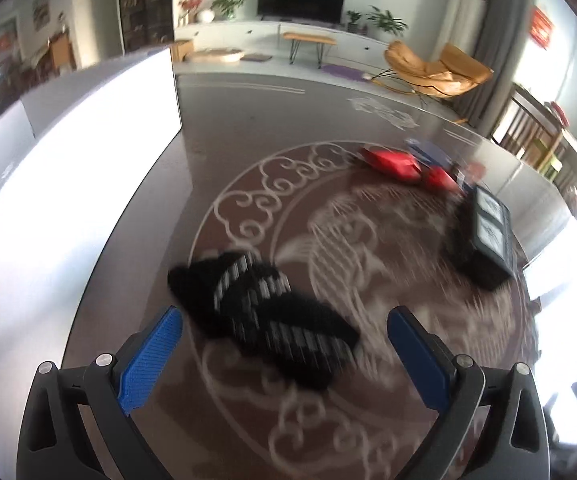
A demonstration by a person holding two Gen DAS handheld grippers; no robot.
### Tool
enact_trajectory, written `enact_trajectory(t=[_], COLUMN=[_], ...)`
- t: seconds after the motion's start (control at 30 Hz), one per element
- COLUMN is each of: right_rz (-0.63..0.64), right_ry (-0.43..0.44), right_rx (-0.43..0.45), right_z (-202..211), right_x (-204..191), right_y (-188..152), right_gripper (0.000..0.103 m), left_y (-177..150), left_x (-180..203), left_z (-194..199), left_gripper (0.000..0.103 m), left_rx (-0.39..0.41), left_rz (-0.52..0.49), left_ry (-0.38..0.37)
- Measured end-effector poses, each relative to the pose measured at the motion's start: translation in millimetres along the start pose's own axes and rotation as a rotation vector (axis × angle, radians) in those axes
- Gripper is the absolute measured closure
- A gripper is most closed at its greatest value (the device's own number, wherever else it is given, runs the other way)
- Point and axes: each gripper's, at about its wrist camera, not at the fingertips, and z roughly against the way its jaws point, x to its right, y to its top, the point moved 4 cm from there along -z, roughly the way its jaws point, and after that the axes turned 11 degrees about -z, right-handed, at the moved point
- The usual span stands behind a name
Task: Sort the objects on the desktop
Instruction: 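Grasp the black knitted glove with the left gripper and lift it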
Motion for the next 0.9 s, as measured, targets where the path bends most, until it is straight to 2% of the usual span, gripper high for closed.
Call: enact_trajectory(t=[0.13,0.17,0.2,0.27,0.37,0.47,0.53,0.57,0.6,0.67,0.77,0.8,0.87,0.9], right_rz=[0.0,-0.001,-0.001,0.0,-0.001,0.0,-0.001,-0.001,0.0,0.0,0.001,0.001,0.003,0.004], right_ry=[0.0,0.001,0.001,0.0,0.001,0.0,0.001,0.001,0.0,0.0,-0.002,-0.003,-0.006,-0.006], right_rx=[0.0,-0.001,0.0,0.0,-0.001,0.0,-0.001,-0.001,-0.001,0.0,0.0,0.0,0.002,0.003], right_z=[0,0,0,0,0,0,0,0,0,1,1,1,1,1], right_x=[0,0,0,0,0,0,0,0,0,0,1,1,1,3], right_y=[0,0,0,0,1,1,1,1,1,1,2,2,3,3], right_gripper=[0.0,0.0,0.0,0.0,0.0,0.0,0.0,0.0,0.0,0.0,0.0,0.0,0.0,0.0], left_y=[9,8,6,-1,-24,-59,-75,-80,-83,-81,-67,-61,-52,-47], left_x=[-4,-4,-2,1,6,9,9,10,10,8,8,10,14,14], left_z=[-26,-28,-26,-19,-2,20,28,32,33,30,26,23,14,8], left_gripper=[0.0,0.006,0.023,0.044,0.052,0.052,0.052,0.051,0.045,0.032,0.029,0.021,0.01,0.01], left_rx=[-0.051,-0.047,-0.025,0.006,0.031,0.05,0.064,0.07,0.074,0.059,0.054,0.049,0.032,0.028], left_rz=[-0.015,-0.038,-0.073,-0.134,-0.199,-0.261,-0.295,-0.305,-0.309,-0.294,-0.269,-0.27,-0.282,-0.286], left_ry=[0.0,-0.008,0.005,0.016,-0.059,-0.1,-0.101,-0.089,-0.078,-0.066,-0.119,-0.132,-0.115,-0.089])
